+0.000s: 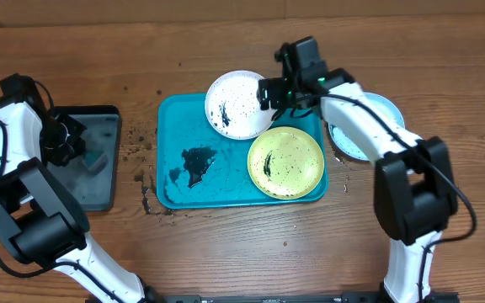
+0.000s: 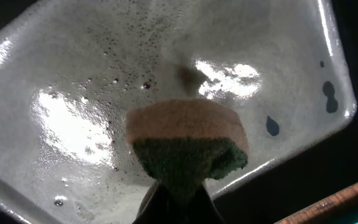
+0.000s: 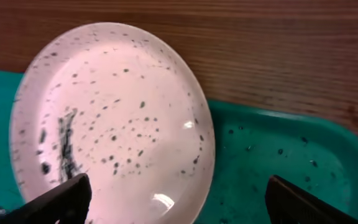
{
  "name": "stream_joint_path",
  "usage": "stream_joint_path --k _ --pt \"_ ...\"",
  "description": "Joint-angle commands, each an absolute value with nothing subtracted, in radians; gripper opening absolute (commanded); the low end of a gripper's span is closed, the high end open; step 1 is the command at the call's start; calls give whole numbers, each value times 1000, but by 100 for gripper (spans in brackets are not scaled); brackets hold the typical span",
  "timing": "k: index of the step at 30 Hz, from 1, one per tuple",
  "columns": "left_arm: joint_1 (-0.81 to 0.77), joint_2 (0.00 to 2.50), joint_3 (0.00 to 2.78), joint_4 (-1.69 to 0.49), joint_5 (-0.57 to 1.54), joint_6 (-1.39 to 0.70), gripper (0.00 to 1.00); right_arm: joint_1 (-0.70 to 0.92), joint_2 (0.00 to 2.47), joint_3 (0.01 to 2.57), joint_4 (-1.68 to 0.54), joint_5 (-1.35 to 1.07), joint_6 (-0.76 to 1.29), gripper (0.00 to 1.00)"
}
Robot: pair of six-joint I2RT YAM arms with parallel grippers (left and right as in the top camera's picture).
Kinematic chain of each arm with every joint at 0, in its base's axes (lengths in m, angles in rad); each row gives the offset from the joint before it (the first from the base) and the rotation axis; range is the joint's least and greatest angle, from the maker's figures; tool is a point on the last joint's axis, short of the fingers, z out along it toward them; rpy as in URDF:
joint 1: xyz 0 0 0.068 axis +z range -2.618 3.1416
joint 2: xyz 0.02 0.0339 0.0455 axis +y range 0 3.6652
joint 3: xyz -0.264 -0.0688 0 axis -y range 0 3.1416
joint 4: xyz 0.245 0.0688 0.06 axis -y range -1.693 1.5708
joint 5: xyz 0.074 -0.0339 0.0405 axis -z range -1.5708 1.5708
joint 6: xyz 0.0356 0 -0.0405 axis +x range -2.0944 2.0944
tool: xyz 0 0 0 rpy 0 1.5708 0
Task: Clean dirty plates on tray and stack at the side
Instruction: 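Grasp the white plate rim with the right gripper and pull it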
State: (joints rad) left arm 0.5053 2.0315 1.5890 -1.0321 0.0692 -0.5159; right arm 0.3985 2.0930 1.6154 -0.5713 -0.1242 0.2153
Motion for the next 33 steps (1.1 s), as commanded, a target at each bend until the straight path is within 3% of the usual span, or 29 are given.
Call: stream_joint_path --k 1,9,12,19,24,28,33 --pt "501 2042 1584 -1031 79 -493 4 410 2165 1617 -527 -41 256 86" --pt "484 2042 1584 -1030 79 -493 4 410 2219 1617 -456 -46 260 75" --pt "482 2042 1584 -1030 79 -493 4 413 2228 1617 -458 -46 263 57" --pt "482 2042 1584 -1019 105 -466 4 433 2230 1617 -442 -45 263 34" --pt "482 2042 1584 -1018 131 -432 4 433 2236 1617 -456 -46 263 29" --pt "482 2042 1584 -1018 132 -433 4 445 2235 1617 -469 -46 263 12" --pt "482 2040 1587 -1021 184 -430 4 489 2235 1617 -495 -46 267 7"
